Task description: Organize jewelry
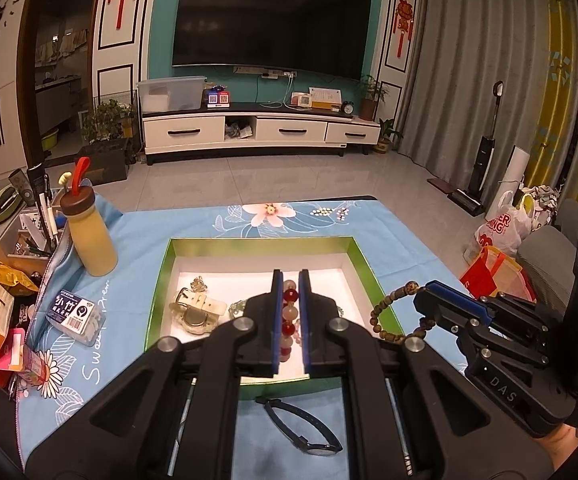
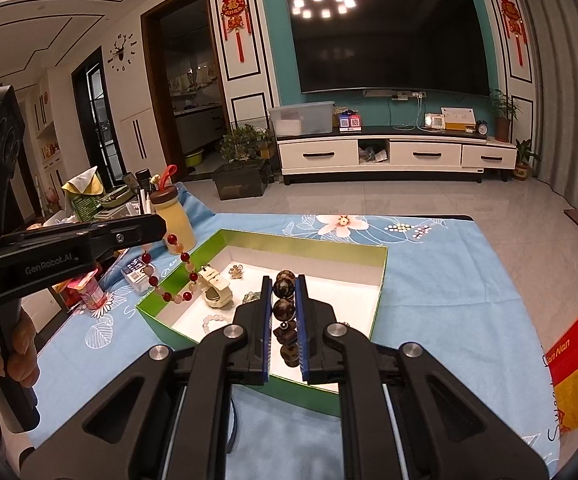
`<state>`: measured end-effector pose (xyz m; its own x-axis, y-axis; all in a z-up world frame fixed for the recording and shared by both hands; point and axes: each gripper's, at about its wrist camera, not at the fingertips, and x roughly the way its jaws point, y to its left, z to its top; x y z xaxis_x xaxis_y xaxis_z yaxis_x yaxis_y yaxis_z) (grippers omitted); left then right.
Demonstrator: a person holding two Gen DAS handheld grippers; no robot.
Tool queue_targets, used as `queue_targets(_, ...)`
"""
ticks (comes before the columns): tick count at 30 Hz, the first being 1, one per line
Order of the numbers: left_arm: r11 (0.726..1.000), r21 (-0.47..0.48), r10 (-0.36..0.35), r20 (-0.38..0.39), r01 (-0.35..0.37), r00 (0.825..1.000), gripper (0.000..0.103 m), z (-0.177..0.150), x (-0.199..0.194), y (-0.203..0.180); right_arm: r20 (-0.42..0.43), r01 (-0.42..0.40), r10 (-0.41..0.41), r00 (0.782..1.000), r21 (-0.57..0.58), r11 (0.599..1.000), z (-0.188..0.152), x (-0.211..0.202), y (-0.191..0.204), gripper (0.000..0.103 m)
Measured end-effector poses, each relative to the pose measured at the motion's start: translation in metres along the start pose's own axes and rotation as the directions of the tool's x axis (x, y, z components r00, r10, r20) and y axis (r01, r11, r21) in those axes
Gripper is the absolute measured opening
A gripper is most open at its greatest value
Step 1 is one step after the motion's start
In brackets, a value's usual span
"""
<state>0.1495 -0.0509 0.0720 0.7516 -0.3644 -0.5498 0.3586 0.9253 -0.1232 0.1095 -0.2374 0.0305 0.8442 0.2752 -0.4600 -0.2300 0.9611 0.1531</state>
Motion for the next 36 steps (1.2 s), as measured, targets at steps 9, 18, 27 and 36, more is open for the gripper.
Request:
queue_targets(9,1.000,-0.003,0.002,-0.002,-0.002,1.000,0.007,-0.002,0.011,0.004,-0.007,0.006,-0.006,1.000,0.013,1.000,0.000,0.009,-0.005,0.011)
queue_targets(18,1.000,0.003,0.006,-0.011,-0.006,1.000,0.007,0.003,0.026,0.002,-0.027,0.003,-0.002,1.000,0.034,0.999,0.000,0.024,-0.013,0.011)
queue_targets(27,1.000,0.008,0.008,-0.049,-0.008,0.999,0.007,0.002,0.053,0.000,-0.051,0.006,-0.004,0.999,0.043,0.999,0.003,0.041,-0.017,0.011)
queue_targets(36,1.000,0.007,0.011,-0.085,-0.011,0.996,0.007,0.001,0.078,0.000,-0.068,0.017,-0.015,0.998,0.036,0.999,0.009,0.057,-0.018,0.011)
